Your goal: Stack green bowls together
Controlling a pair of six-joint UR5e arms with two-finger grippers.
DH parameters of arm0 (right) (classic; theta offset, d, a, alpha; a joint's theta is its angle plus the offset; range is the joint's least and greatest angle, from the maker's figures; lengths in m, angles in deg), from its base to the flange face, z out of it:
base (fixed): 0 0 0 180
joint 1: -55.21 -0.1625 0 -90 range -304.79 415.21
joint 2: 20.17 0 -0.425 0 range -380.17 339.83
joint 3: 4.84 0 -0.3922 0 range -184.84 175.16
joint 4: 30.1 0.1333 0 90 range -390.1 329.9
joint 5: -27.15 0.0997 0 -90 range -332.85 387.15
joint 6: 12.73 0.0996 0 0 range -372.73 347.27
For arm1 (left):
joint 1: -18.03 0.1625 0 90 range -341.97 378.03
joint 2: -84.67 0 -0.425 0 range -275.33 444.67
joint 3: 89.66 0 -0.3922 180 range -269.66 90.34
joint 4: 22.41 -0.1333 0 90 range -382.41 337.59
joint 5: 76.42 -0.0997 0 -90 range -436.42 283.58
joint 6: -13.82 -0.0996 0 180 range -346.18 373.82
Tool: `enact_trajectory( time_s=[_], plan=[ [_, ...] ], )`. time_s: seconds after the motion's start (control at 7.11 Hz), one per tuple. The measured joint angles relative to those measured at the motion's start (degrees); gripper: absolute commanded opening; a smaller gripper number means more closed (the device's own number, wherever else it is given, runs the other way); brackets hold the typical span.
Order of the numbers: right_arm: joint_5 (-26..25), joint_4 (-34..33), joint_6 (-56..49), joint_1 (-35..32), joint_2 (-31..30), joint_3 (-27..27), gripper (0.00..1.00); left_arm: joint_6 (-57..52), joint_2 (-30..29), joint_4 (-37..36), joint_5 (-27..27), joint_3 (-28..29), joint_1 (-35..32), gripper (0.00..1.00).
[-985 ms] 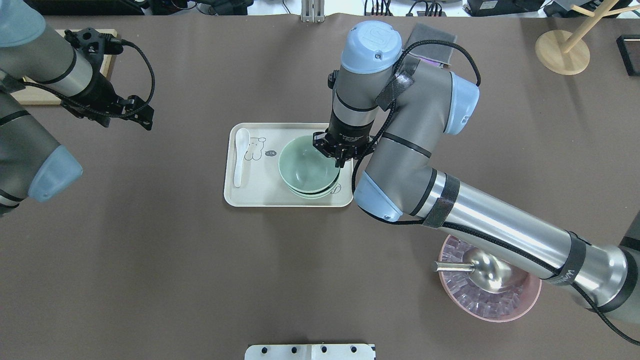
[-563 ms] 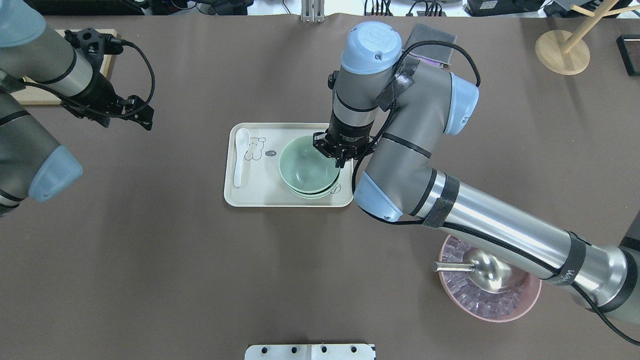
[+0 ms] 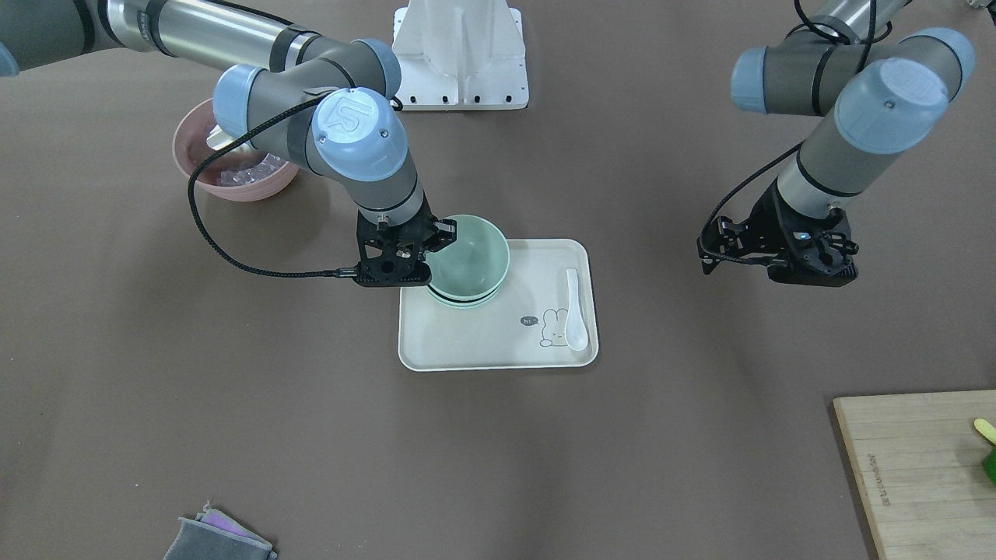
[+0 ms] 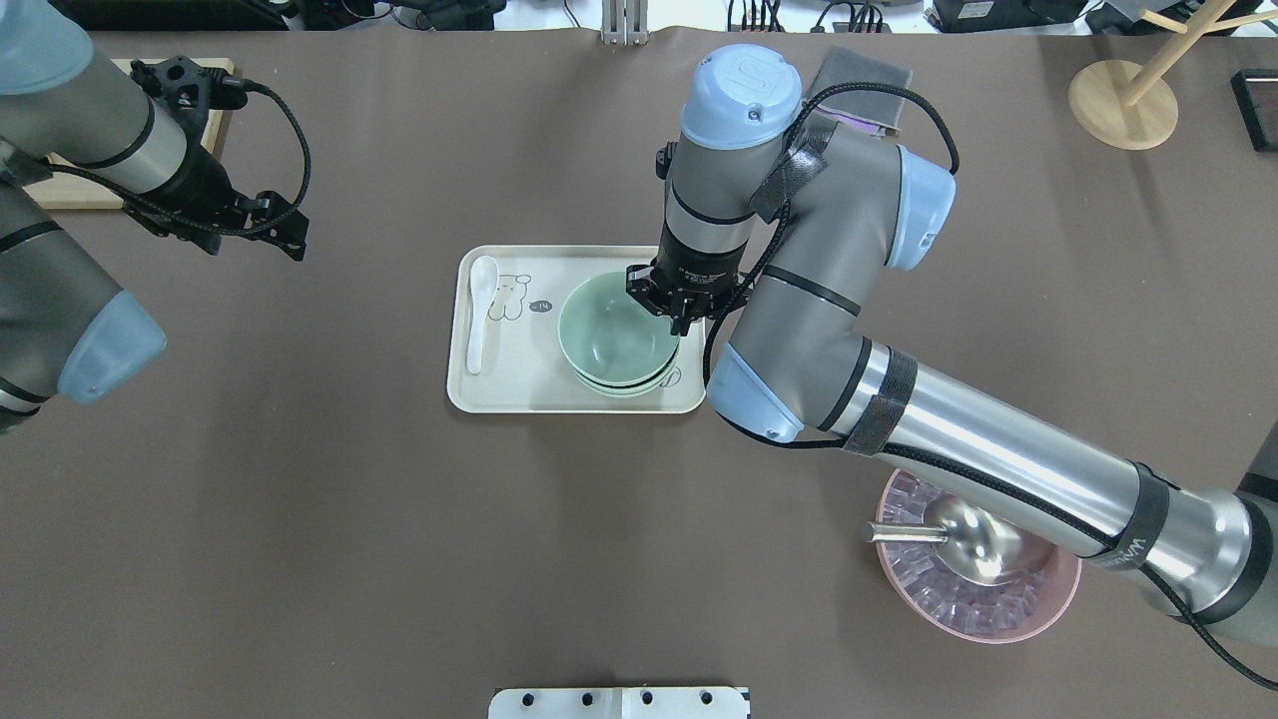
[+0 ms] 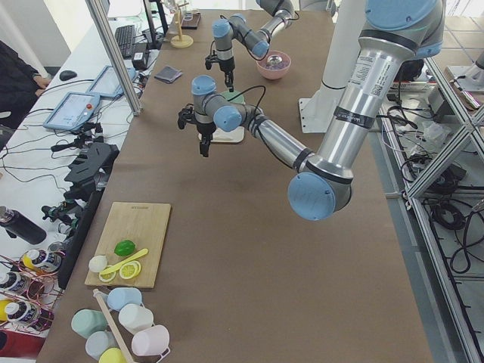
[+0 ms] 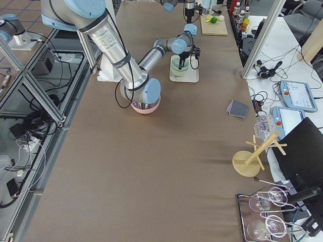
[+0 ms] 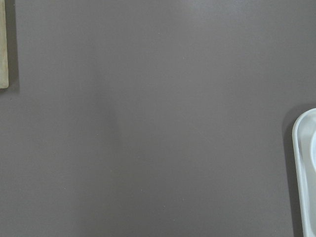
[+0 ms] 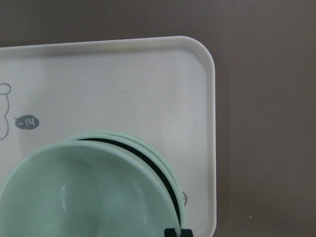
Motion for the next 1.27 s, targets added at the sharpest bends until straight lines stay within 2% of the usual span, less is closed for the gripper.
enact_trajectory(
  time_s=[1.27],
  plan=[
    [0.0, 2.2, 0.1, 0.1, -0.1, -1.3, 0.0, 0.0, 0.0, 0.0, 0.0, 0.1, 0.0, 0.97]
  ],
)
